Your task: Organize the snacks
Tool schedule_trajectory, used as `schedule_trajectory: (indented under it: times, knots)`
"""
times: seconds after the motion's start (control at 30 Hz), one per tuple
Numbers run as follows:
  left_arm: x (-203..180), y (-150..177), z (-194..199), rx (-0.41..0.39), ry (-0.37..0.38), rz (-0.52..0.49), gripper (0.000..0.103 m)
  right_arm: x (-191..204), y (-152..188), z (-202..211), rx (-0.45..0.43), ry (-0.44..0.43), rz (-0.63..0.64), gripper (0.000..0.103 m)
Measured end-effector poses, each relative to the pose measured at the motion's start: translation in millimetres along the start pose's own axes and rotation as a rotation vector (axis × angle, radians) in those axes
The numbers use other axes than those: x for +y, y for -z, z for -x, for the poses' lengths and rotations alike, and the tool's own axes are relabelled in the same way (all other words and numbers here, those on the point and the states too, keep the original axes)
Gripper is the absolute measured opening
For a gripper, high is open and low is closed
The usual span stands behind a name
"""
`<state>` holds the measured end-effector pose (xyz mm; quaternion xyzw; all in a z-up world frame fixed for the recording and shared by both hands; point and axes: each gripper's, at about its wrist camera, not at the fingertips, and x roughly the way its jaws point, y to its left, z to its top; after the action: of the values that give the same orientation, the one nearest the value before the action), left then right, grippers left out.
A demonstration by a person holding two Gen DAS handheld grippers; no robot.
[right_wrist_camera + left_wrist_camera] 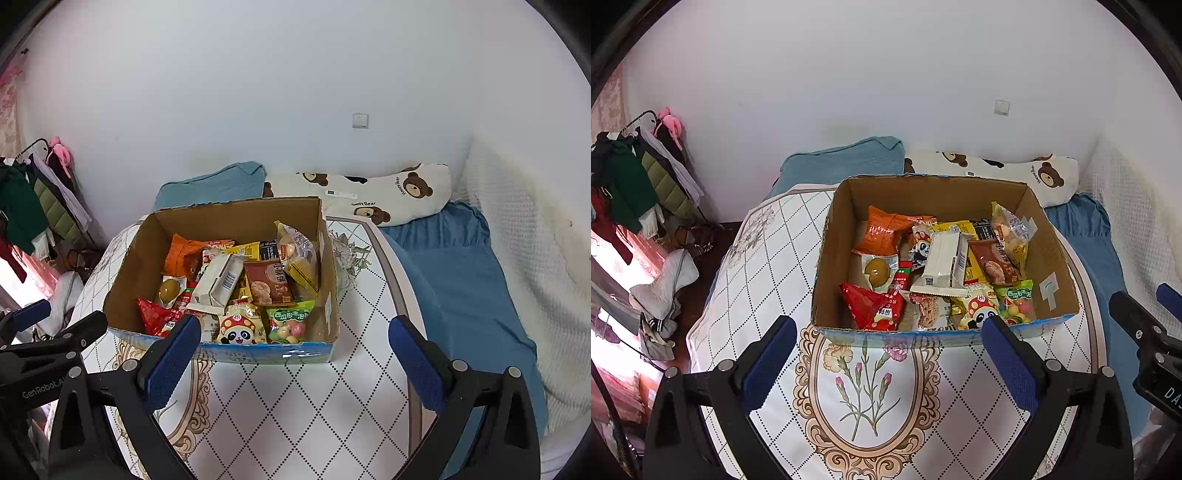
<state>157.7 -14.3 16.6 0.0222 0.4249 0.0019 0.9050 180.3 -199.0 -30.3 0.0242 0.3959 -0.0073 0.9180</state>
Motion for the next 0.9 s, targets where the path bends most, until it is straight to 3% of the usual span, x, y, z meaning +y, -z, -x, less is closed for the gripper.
schedule_trajectory:
  times: [0.9]
  knots:
    - [4.1, 1.8, -4.2, 0.006, 0.007, -0.031, 0.103, 1.5, 3.9, -4.1, 0.019, -0.018, 0.001, 0.103]
